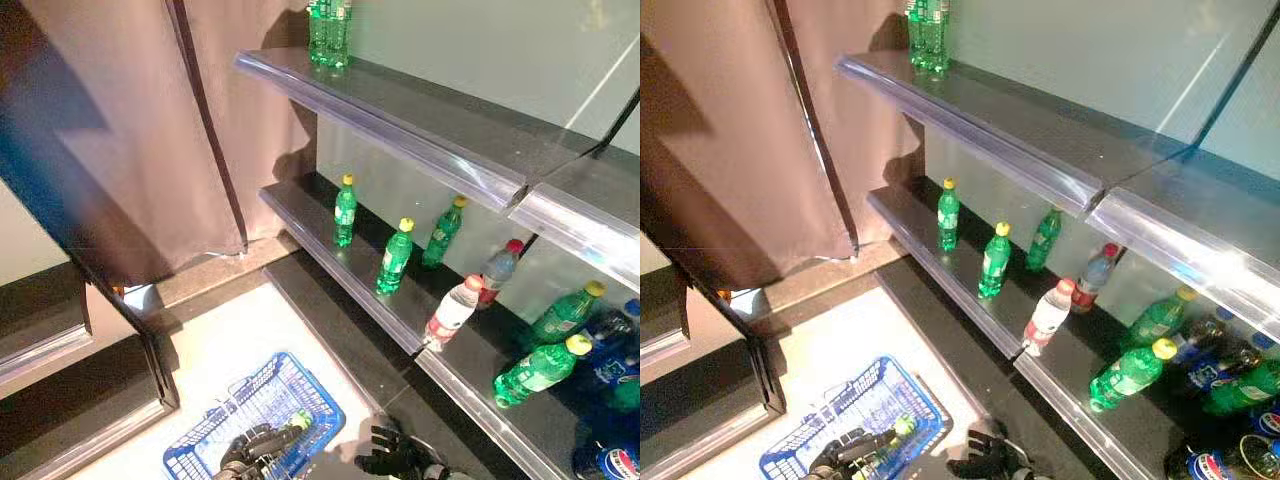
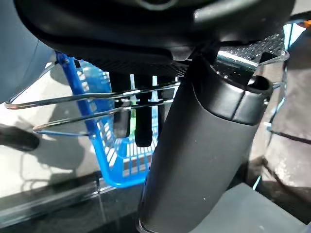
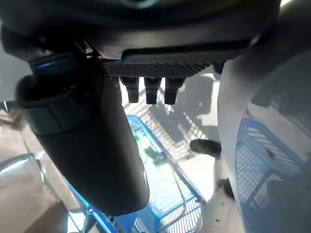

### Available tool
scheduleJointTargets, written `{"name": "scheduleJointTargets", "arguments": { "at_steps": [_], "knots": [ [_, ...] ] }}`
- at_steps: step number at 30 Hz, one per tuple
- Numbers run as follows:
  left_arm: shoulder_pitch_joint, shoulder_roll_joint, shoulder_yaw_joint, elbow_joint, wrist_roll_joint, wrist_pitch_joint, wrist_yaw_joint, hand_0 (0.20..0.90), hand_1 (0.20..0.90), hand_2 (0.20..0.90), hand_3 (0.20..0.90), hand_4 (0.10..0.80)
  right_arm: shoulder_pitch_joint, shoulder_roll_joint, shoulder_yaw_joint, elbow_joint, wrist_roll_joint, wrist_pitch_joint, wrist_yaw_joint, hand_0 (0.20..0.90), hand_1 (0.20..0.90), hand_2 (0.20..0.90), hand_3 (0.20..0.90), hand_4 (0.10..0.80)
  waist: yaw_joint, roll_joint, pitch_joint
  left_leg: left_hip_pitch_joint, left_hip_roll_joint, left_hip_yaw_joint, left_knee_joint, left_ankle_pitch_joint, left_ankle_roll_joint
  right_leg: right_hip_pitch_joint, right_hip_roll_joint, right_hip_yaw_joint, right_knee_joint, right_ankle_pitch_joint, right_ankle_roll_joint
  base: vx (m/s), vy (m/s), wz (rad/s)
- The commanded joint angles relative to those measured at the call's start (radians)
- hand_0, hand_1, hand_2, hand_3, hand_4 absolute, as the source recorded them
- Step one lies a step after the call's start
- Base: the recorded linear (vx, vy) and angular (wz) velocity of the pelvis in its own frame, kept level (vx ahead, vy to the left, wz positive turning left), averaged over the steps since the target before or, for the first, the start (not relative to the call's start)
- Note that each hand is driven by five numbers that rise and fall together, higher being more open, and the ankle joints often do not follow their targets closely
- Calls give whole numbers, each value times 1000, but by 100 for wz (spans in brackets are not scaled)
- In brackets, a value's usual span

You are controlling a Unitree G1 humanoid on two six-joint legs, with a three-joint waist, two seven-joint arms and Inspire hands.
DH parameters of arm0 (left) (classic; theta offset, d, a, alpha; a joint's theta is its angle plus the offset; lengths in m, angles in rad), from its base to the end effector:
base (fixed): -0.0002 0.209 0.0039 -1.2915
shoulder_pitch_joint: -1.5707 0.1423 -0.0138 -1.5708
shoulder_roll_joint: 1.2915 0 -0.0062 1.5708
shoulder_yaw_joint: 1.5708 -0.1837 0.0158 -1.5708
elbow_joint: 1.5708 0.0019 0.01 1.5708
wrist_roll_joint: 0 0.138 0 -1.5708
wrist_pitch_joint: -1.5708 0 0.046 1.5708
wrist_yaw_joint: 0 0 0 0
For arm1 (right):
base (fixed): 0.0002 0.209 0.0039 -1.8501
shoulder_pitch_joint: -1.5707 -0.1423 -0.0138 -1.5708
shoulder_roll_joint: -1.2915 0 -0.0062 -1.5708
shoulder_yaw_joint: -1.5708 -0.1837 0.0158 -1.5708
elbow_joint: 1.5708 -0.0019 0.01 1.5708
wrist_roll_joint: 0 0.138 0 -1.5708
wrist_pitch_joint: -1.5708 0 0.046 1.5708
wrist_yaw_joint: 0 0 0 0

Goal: Pick up the drink and place into the basket.

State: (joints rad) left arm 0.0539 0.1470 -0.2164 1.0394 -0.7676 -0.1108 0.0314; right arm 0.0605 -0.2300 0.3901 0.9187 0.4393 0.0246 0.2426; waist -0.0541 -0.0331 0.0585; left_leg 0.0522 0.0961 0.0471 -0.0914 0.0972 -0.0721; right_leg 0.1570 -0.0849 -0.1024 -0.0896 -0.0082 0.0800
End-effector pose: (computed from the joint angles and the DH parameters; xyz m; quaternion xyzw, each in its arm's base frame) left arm 0.0868 0.1819 -0.1130 -0.1968 0.4611 0.1704 0.8483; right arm 0.0930 -0.1824 -0.1072 0.0716 0.4990 0.1183 0.8555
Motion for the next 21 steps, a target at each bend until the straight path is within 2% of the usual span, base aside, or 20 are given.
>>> {"name": "scheduleJointTargets", "arguments": {
  "at_steps": [1, 21],
  "knots": [
    [-47, 38, -20, -26, 112, -94, -17, 300, 300, 300, 200, 100, -63, 21, -34, 5, 29, -28, 18, 900, 900, 900, 900, 800, 42, -1, 24, 55, -16, 30, 4, -99, 26, -41, -28, -6, 6, 49, 14, 0, 0, 0],
    [-39, 40, -16, -36, 96, -103, -26, 300, 300, 300, 200, 100, -57, 15, -32, -3, 19, -62, 39, 900, 900, 900, 900, 800, 44, 1, 35, 48, -18, 26, 4, -97, 26, -45, -28, -11, 7, 49, 13, 0, 0, 0]
  ]
}}
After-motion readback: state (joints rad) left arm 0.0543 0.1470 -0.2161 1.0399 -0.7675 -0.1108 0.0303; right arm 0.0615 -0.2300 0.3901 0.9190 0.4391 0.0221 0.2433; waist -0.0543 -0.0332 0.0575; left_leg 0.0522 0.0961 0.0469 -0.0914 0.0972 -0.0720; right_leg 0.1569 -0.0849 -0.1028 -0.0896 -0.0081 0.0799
